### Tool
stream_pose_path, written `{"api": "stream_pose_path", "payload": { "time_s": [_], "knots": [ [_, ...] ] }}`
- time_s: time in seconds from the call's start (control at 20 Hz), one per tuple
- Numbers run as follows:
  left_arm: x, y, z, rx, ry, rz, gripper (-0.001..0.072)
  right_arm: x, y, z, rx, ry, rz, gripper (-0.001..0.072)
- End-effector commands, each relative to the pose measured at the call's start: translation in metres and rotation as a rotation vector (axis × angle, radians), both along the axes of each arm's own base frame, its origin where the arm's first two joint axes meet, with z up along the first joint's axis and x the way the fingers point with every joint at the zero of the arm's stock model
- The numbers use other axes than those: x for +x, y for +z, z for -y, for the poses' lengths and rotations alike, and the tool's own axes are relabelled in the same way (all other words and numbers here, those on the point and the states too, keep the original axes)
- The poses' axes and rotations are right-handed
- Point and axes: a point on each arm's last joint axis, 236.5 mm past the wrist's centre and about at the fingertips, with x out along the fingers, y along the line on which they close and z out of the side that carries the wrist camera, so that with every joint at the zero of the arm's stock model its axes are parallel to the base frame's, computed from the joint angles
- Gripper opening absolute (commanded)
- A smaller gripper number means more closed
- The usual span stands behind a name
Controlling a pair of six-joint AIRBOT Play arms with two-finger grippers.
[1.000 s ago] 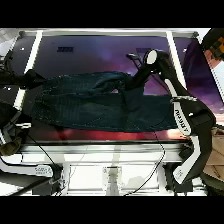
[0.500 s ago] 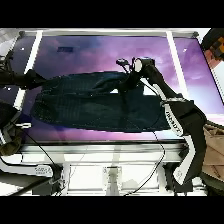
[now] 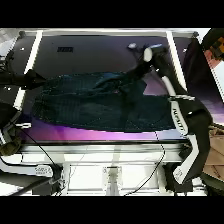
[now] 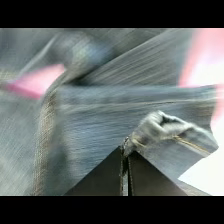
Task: Fold the clothes and pants, and hang the long-sleeved shirts on hangers.
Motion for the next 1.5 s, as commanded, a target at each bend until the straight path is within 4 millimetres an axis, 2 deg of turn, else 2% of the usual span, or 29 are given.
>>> {"api": "stream_pose_path", "payload": {
  "time_s": [0.0, 0.15, 0.25, 0.35, 0.4, 0.45, 0.55, 0.65, 0.75, 0.85, 0.95, 1.05, 1.15, 1.25, 1.35, 1.45],
  "knots": [
    [0.0, 0.006, 0.008, -0.04, -0.01, 0.006, 0.0277, 0.044, 0.088, 0.084, 0.016, -0.24, 0.268, 0.001],
    [0.0, 0.009, 0.01, -0.057, -0.01, 0.012, 0.0277, 0.068, 0.149, 0.163, 0.144, -0.499, 0.472, 0.001],
    [0.001, 0.013, 0.014, -0.079, -0.014, 0.017, 0.0276, 0.081, 0.187, 0.201, 0.252, -0.621, 0.616, 0.001],
    [0.001, 0.017, 0.02, -0.105, -0.022, 0.022, 0.0257, 0.091, 0.213, 0.216, 0.334, -0.654, 0.719, 0.001],
    [0.0, 0.019, 0.022, -0.116, -0.026, 0.023, 0.0216, 0.094, 0.216, 0.219, 0.351, -0.661, 0.744, 0.001],
    [0.0, 0.021, 0.024, -0.127, -0.029, 0.025, 0.0216, 0.096, 0.213, 0.219, 0.351, -0.661, 0.748, 0.0011],
    [0.001, 0.026, 0.028, -0.152, -0.033, 0.033, 0.0217, 0.094, 0.185, 0.222, 0.314, -0.671, 0.688, 0.0011],
    [0.001, 0.026, 0.029, -0.154, -0.033, 0.034, 0.0224, 0.083, 0.144, 0.235, 0.243, -0.712, 0.583, 0.0011],
    [0.001, 0.026, 0.028, -0.154, -0.032, 0.034, 0.0224, 0.062, 0.098, 0.254, 0.18, -0.765, 0.424, 0.0011],
    [0.0, 0.026, 0.029, -0.155, -0.035, 0.031, 0.0223, 0.028, 0.046, 0.274, 0.114, -0.834, 0.201, 0.0011],
    [0.0, 0.026, 0.029, -0.155, -0.036, 0.032, 0.0224, -0.021, -0.002, 0.289, 0.044, -0.898, -0.062, 0.0011],
    [0.0, 0.026, 0.029, -0.155, -0.036, 0.031, 0.0223, -0.059, -0.029, 0.301, -0.009, -0.945, -0.246, 0.0011],
    [-0.001, 0.026, 0.029, -0.156, -0.037, 0.029, 0.0223, -0.067, -0.033, 0.311, -0.015, -0.969, -0.275, 0.0011],
    [-0.003, 0.024, 0.03, -0.154, -0.046, 0.02, 0.0224, -0.035, -0.01, 0.323, 0.029, -0.97, -0.12, 0.0011],
    [-0.006, 0.023, 0.03, -0.15, -0.055, 0.009, 0.0224, 0.018, 0.042, 0.322, 0.148, -0.94, 0.136, 0.0011],
    [-0.008, 0.023, 0.031, -0.154, -0.061, 0.004, 0.0224, 0.065, 0.098, 0.309, 0.326, -0.9, 0.39, 0.0011]
  ]
}}
